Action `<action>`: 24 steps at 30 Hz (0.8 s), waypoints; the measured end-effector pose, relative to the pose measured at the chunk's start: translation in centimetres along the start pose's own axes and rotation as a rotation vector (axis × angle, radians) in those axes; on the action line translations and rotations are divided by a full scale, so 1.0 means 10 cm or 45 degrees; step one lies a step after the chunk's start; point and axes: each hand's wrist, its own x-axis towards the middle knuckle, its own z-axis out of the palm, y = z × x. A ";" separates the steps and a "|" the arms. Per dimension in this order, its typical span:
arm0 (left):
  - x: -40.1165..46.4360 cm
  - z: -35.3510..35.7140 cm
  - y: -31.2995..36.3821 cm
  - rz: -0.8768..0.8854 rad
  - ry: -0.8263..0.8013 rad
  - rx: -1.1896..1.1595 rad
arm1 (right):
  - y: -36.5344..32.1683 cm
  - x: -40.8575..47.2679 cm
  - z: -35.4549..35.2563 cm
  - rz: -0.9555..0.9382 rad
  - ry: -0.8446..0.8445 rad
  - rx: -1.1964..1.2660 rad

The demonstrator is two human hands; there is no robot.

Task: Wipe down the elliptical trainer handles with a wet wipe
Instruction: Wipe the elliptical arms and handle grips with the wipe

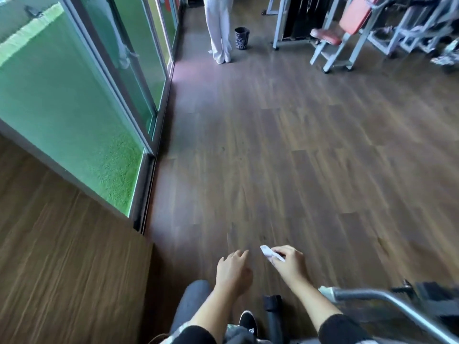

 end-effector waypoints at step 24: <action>2.75 -1.35 2.25 1.152 -0.356 0.721 | 0.06 1.47 -1.30 0.729 1.288 0.322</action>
